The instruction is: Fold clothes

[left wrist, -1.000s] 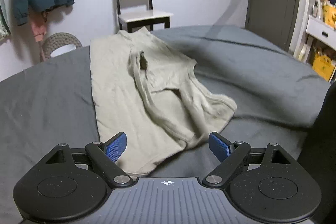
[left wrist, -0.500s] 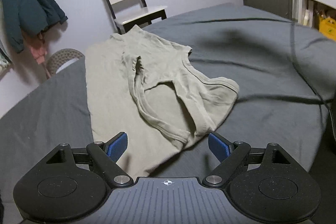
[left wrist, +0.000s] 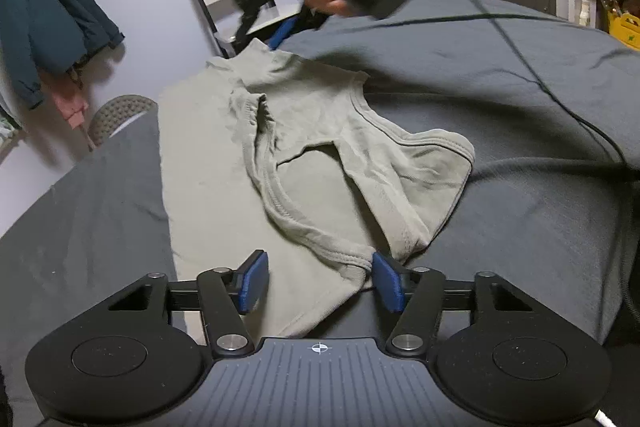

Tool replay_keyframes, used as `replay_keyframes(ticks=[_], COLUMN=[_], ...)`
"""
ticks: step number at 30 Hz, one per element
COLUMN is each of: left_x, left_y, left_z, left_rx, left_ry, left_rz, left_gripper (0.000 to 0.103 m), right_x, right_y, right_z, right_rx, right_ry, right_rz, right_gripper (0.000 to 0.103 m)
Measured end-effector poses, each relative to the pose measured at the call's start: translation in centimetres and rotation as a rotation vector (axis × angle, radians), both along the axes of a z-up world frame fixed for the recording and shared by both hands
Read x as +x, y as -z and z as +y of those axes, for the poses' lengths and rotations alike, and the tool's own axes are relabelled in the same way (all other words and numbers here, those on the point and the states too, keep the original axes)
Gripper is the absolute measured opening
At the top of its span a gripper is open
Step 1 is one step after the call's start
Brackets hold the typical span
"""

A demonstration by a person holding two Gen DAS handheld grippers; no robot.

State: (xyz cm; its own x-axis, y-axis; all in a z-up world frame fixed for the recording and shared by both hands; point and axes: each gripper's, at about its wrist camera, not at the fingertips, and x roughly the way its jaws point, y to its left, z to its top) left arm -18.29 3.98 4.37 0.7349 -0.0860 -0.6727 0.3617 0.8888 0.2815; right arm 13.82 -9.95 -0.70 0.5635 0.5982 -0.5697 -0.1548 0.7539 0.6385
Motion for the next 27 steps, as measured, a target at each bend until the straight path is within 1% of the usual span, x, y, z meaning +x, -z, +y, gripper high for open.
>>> replay_keyframes(ticks=[5, 6, 7, 10, 12, 13, 15, 18, 19, 20, 23, 27], left_x=[0.6, 0.7, 0.8, 1.1, 1.1, 1.1, 1.0, 0.8, 0.7, 0.6, 0.3, 0.2], left_y=[0.3, 0.3, 0.3, 0.1, 0.1, 0.1, -0.1, -0.2, -0.2, -0.1, -0.3, -1.0], left_z=[0.0, 0.1, 0.1, 0.5, 0.8, 1.0, 1.4, 2.0, 2.0, 2.1, 2.3, 2.7], left_rx=[-0.029, -0.039, -0.048, -0.092, -0.118, -0.130, -0.154, -0.179, -0.186, -0.193, -0.212, -0.229], left_ry=[0.034, 0.033, 0.033, 0.030, 0.030, 0.030, 0.018, 0.002, 0.000, -0.001, -0.001, 0.008], left_rz=[0.023, 0.029, 0.034, 0.051, 0.054, 0.056, 0.042, 0.030, 0.025, 0.020, 0.002, -0.014], left_gripper=[0.044, 0.040, 0.034, 0.027, 0.025, 0.017, 0.010, 0.006, 0.005, 0.005, 0.004, 0.004], right_x=[2.7, 3.0, 3.2, 3.3, 3.4, 3.4, 3.5, 3.6, 3.6, 3.6, 3.5, 3.6], right_y=[2.1, 2.5, 2.9, 3.5, 3.9, 4.0, 4.4, 4.6, 4.6, 4.5, 4.3, 3.7], right_z=[1.1, 1.2, 1.3, 1.6, 1.7, 1.8, 1.9, 2.1, 2.2, 2.3, 2.4, 2.5], right_rx=[0.005, 0.011, 0.017, 0.042, 0.059, 0.067, 0.084, 0.087, 0.081, 0.075, 0.058, 0.042], right_ry=[0.032, 0.034, 0.036, 0.038, 0.039, 0.040, 0.041, 0.039, 0.037, 0.036, 0.036, 0.037], right_rz=[0.008, 0.008, 0.007, 0.004, 0.002, 0.000, -0.002, -0.005, -0.006, -0.006, -0.008, -0.017], right_gripper=[0.040, 0.039, 0.038, 0.033, 0.030, 0.027, 0.022, 0.022, 0.018, 0.017, 0.006, 0.005])
